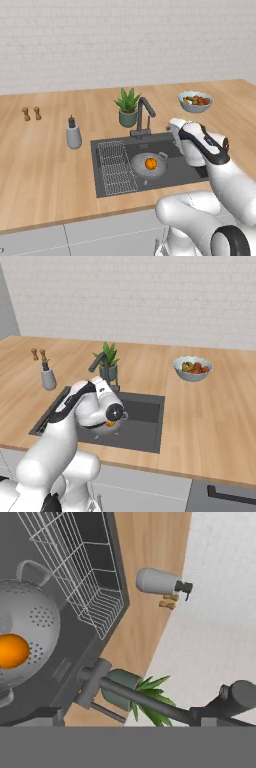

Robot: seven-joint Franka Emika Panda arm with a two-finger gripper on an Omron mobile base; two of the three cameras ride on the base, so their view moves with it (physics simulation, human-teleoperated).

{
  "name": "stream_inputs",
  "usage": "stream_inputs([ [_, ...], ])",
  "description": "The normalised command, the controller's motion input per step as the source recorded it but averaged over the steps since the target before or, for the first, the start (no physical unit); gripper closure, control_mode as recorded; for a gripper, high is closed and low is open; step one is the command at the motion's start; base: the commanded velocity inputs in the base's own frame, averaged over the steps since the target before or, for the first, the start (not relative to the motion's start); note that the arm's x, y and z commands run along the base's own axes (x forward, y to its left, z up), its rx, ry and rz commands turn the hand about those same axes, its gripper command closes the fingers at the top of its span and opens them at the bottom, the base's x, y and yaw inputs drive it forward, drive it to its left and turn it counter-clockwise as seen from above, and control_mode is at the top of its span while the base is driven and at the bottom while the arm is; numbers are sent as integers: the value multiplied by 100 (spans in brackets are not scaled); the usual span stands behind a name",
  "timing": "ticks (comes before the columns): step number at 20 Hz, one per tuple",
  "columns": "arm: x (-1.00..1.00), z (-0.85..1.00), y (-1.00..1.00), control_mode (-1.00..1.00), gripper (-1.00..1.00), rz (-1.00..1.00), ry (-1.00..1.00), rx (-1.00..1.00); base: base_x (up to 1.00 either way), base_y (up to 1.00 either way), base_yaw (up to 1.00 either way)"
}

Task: Put the colander in the sink, put the orange in the colander, and turn on the sink faucet and pour water over the colander.

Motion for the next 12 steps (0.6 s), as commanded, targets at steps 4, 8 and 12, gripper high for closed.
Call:
stream_inputs([
  [4,0,86,-10,-100,-100,-1,20,11,0,0,0],
  [8,-1,30,-38,-100,-100,0,27,15,0,0,0],
  [12,-1,0,-38,-100,-100,0,19,22,0,0,0],
])
